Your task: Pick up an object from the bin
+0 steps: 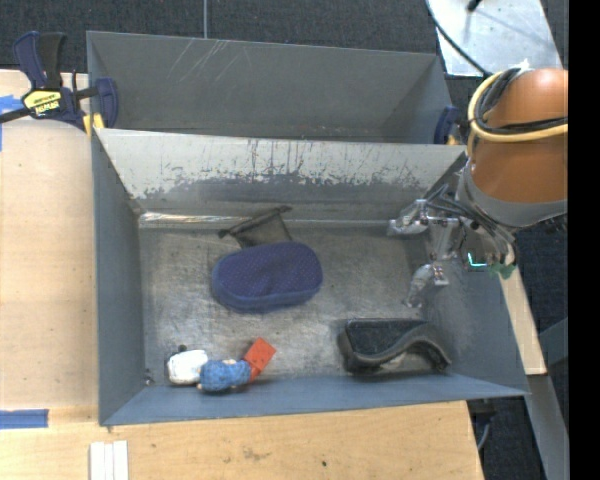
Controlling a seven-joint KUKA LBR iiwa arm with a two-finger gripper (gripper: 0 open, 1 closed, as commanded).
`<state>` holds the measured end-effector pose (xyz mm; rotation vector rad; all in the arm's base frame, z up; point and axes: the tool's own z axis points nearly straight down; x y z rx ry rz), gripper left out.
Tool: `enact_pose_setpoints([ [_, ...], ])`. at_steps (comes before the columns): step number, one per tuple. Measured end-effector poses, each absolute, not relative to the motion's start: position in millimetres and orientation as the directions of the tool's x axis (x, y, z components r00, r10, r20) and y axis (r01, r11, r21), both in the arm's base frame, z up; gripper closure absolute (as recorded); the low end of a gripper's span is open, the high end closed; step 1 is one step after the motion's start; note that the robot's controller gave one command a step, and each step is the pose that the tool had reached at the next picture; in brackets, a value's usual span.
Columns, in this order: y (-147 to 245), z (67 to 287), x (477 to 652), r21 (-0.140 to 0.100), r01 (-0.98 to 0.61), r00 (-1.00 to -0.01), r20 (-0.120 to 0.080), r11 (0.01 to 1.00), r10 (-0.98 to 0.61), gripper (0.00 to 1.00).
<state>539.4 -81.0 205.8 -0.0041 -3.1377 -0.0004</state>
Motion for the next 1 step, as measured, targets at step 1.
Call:
enact_pose_setpoints([
  [1, 26.2, 125.9, 596.1, 0.003, -0.220, -0.976, -0.003, 0.976, -0.220, 0.00],
])
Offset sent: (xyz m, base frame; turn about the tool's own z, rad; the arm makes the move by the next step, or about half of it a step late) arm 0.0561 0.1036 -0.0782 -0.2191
